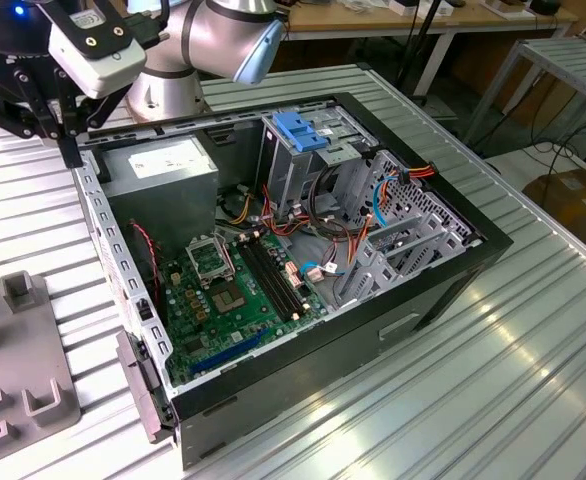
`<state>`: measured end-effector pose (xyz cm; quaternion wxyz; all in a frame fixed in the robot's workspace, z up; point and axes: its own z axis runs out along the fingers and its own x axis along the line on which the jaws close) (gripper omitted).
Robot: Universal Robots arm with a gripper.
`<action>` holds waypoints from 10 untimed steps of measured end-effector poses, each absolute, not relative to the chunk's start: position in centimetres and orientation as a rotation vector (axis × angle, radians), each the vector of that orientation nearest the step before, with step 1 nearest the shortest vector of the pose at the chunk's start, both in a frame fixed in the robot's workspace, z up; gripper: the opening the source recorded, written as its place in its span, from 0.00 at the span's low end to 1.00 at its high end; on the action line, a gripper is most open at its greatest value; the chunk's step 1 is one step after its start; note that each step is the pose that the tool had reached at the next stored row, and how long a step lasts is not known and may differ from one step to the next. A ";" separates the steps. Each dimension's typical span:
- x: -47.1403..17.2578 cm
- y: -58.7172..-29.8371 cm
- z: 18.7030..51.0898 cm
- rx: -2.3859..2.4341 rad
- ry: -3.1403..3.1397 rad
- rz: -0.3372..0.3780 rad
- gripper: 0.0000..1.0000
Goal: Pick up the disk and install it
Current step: 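Reach for the disk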
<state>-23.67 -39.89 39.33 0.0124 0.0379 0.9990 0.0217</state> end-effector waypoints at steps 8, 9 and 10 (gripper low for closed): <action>-24.3 -39.9 39.3 0.118 3.114 0.068 0.10; -24.3 -39.9 39.3 0.118 3.114 0.068 0.10; -24.4 -39.9 39.3 0.118 3.114 0.068 0.10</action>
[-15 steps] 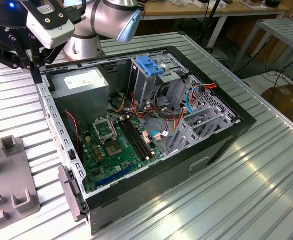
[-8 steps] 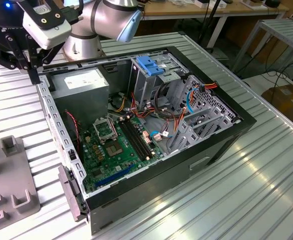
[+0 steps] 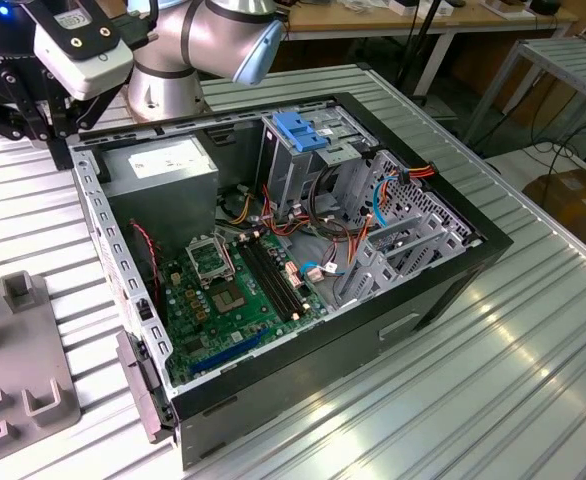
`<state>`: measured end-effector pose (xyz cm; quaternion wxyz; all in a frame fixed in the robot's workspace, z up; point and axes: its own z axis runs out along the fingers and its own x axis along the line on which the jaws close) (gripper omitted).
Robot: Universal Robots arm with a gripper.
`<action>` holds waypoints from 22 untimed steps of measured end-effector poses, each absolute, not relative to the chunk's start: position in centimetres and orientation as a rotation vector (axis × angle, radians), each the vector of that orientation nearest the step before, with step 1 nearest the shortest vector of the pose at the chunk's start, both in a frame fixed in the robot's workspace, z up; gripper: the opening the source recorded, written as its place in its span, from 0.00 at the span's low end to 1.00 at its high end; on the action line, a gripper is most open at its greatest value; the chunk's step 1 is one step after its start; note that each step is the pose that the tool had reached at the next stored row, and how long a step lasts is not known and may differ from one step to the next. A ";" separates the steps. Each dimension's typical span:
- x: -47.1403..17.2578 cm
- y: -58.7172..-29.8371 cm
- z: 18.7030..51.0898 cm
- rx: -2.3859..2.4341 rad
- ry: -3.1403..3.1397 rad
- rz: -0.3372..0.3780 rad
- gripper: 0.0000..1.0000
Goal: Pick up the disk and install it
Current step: 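Reach for the disk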
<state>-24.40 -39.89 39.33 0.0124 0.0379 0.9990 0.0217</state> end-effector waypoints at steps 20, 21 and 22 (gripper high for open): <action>-27.3 -39.9 39.3 0.118 3.114 0.068 0.10; -27.6 -39.8 39.3 0.118 3.114 0.068 0.10; -27.8 -39.7 39.3 0.118 3.114 0.068 0.10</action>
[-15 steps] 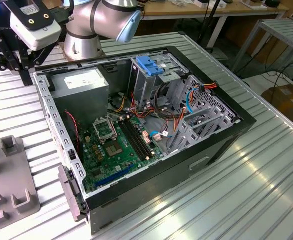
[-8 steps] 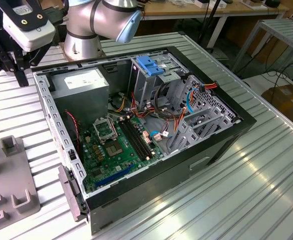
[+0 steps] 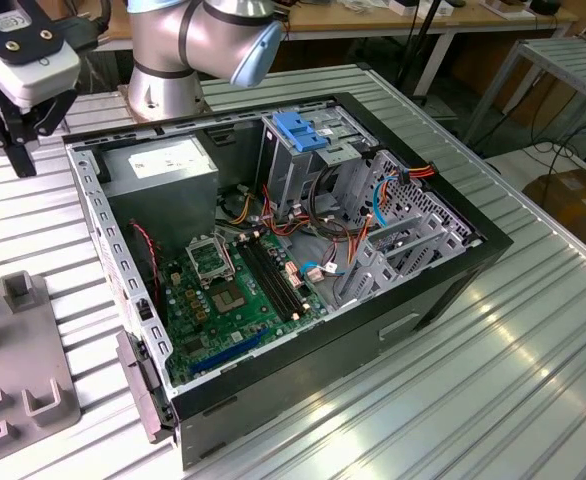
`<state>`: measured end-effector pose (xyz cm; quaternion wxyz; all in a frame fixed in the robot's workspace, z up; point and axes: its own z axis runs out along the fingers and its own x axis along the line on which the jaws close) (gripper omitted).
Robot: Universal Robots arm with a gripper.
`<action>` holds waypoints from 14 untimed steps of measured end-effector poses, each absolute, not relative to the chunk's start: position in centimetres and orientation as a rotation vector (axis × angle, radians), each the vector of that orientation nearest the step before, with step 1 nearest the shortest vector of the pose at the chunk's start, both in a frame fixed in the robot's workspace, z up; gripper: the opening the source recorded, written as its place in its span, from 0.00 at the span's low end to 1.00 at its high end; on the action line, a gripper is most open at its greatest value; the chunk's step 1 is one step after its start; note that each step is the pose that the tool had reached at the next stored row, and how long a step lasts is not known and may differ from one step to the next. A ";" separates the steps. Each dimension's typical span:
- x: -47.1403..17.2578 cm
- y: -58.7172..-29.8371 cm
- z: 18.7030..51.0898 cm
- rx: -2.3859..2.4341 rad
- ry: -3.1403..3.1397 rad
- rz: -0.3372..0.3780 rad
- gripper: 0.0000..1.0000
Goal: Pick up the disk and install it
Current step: 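Reach for the disk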
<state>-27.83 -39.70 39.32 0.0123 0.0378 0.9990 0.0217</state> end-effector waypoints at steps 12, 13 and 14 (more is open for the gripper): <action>-32.0 -37.1 39.3 0.119 3.131 0.067 0.10; -32.5 -37.0 39.3 0.119 3.141 0.066 0.10; -33.0 -36.9 39.3 0.120 3.150 0.066 0.10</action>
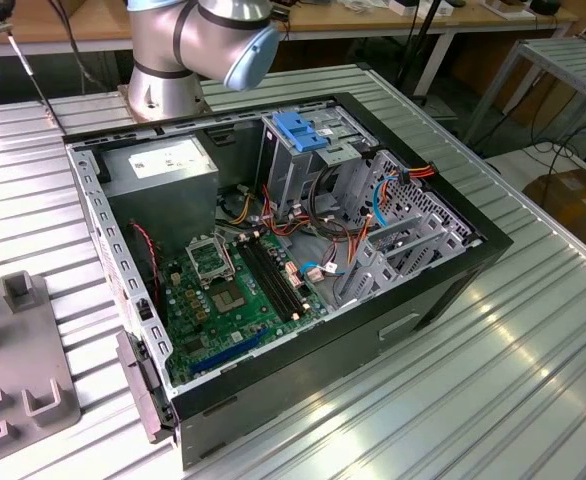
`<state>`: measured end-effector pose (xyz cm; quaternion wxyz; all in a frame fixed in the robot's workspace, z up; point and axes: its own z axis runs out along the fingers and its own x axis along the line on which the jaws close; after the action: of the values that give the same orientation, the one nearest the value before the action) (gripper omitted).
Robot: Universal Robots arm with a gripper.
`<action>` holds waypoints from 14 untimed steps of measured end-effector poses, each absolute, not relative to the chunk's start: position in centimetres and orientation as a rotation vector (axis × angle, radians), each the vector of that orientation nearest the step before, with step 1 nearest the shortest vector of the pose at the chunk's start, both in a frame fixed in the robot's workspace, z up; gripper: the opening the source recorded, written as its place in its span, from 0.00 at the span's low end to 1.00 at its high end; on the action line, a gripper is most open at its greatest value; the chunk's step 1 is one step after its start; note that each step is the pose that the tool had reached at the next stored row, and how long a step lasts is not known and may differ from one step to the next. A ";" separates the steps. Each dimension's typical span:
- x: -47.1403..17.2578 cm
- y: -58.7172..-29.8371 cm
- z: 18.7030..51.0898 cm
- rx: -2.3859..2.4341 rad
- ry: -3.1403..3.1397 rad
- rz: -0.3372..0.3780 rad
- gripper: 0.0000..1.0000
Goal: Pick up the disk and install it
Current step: 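Reach for the disk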
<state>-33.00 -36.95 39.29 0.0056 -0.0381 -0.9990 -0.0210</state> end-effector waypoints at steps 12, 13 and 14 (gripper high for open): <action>-38.9 -36.8 39.1 -0.118 -3.110 -0.064 0.10; -39.3 -36.8 39.0 -0.117 -3.110 -0.064 0.10; -39.8 -36.8 39.0 -0.116 -3.110 -0.064 0.10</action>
<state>-39.77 -36.85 38.99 0.0145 -0.0373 -0.9990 -0.0206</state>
